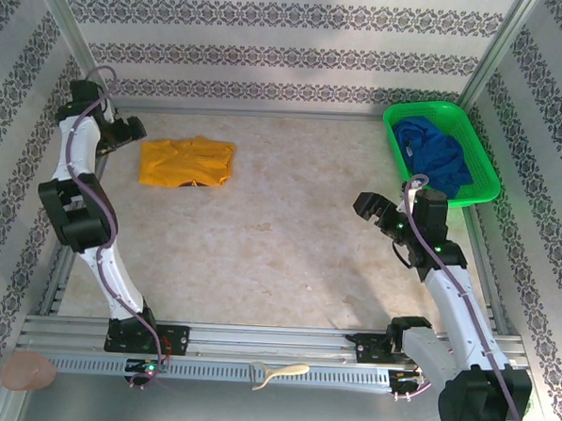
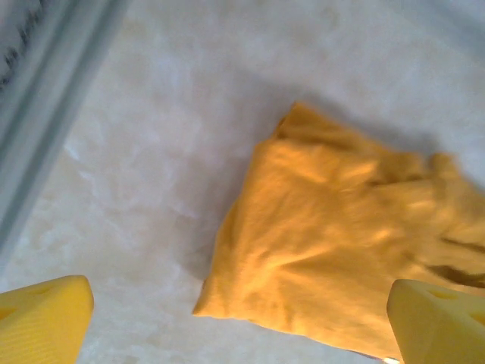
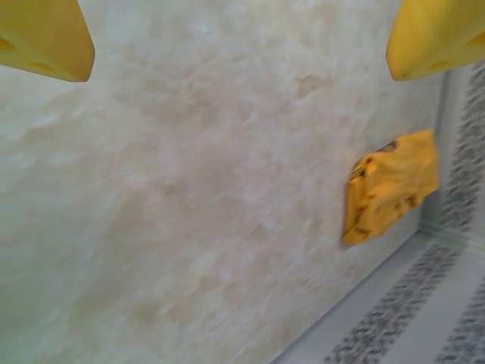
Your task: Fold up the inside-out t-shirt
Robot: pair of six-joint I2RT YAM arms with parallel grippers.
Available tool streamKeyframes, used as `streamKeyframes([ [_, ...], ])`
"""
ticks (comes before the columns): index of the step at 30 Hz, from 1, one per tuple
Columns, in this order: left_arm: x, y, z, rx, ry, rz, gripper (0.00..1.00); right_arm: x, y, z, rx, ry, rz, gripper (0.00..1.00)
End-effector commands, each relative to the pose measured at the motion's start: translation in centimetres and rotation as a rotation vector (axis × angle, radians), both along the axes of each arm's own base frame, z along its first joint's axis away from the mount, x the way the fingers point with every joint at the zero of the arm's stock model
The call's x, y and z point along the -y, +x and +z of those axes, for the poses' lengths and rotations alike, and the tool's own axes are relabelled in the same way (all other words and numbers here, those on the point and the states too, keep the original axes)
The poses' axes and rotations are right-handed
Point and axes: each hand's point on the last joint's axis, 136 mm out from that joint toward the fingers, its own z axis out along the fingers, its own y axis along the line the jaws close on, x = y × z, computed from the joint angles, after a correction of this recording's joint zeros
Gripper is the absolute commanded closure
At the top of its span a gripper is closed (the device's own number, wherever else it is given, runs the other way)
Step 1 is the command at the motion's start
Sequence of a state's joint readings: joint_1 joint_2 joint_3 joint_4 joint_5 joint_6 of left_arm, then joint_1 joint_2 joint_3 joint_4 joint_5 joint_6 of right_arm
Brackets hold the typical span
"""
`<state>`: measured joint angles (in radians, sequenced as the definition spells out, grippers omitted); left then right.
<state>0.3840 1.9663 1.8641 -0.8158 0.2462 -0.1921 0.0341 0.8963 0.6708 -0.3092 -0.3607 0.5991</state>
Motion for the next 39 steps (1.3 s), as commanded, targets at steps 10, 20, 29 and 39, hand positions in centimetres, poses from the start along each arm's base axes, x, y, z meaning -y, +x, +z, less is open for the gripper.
streamKeyframes([
  [10, 9.5, -10.1, 9.3, 0.522, 0.101, -0.029, 0.0, 10.4, 3.1, -0.6, 0.108, -0.486, -0.41, 0.02],
  [20, 11.4, -13.5, -0.9, 0.598, 0.369, -0.006, 0.0, 9.3, 5.9, -4.3, 0.162, -0.692, -0.301, 0.02],
  [29, 13.8, -10.9, -6.6, 0.588, 0.48, -0.121, 0.01, 8.2, 8.2, -6.5, 0.278, -0.756, -0.23, 0.02],
  [39, 15.1, -9.7, -7.5, 0.675, 0.521, -0.244, 0.01, 7.2, 8.7, -7.9, 0.473, -0.742, -0.183, 0.02],
])
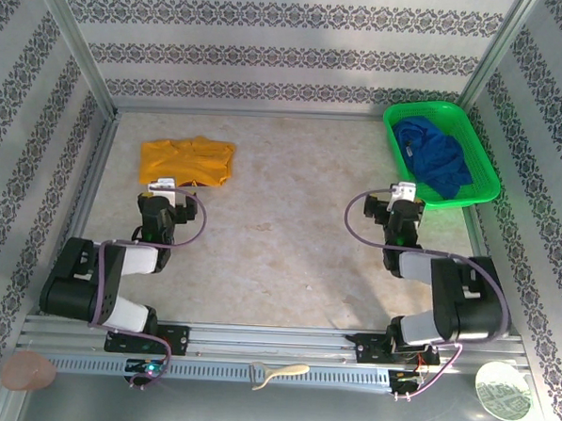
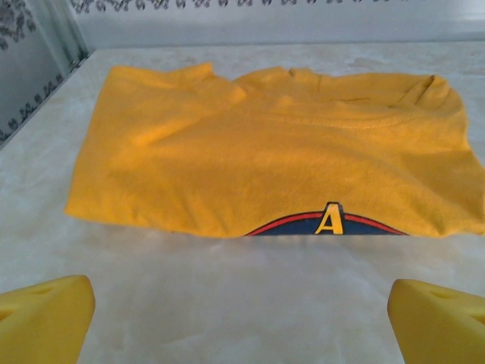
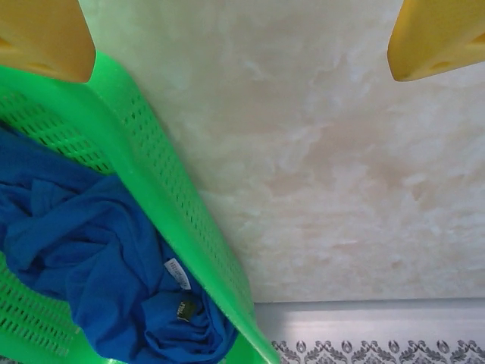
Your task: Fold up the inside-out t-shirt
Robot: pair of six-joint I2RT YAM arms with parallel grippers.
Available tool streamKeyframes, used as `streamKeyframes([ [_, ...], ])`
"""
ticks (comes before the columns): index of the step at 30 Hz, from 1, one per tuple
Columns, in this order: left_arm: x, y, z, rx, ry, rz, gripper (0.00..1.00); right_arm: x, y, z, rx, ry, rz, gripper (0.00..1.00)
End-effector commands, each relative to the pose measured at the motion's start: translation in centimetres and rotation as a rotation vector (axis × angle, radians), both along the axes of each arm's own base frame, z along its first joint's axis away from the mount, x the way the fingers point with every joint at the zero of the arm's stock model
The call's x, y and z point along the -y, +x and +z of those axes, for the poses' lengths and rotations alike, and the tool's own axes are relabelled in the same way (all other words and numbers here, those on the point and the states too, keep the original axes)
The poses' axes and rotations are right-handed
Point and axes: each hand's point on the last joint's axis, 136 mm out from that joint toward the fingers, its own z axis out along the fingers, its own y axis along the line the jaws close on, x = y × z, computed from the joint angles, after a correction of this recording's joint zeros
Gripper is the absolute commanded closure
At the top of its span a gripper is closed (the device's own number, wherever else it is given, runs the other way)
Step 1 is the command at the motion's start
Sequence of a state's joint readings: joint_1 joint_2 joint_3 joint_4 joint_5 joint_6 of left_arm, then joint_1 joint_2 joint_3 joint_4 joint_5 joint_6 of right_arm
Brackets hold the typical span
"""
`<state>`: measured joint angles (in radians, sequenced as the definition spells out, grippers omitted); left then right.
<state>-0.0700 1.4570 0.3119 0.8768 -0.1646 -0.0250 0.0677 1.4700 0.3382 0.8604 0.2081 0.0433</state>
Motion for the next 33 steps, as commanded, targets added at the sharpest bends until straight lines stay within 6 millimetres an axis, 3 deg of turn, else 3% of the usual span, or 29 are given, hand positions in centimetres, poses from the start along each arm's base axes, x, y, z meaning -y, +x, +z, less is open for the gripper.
streamKeyframes([
  [1, 0.6, 0.6, 1.4, 0.109, 0.032, -0.056, 0.01, -1.2, 0.3, 1.3, 0.127, -0.026, 0.069, 0.02],
  [4, 1.0, 0.8, 0.8, 0.154, 0.051, -0.083, 0.01, -1.6, 0.9, 0.9, 0.073, -0.019, 0.099, 0.02],
  [8, 1.2, 2.3, -0.3, 0.038, 0.029, -0.107, 0.01, -1.0, 2.0, 1.0, 0.052, 0.048, 0.115, 0.02],
  [10, 0.1, 2.7, -1.0, -0.024, -0.064, -0.112, 0.01, -0.9, 2.0, 0.9, 0.05, 0.06, 0.122, 0.02],
  [19, 0.2, 2.7, -0.7, 0.008, -0.04, -0.106, 0.01, -0.6, 1.8, 1.1, 0.06, 0.043, 0.086, 0.02],
  [22, 1.3, 2.6, -0.6, 0.016, -0.041, -0.172, 0.01, -0.6, 1.8, 1.0, 0.059, 0.042, 0.089, 0.02],
  [33, 1.2, 2.6, -0.6, 0.011, -0.044, -0.167, 0.01, -0.7, 1.8, 1.0, 0.054, 0.046, 0.099, 0.02],
])
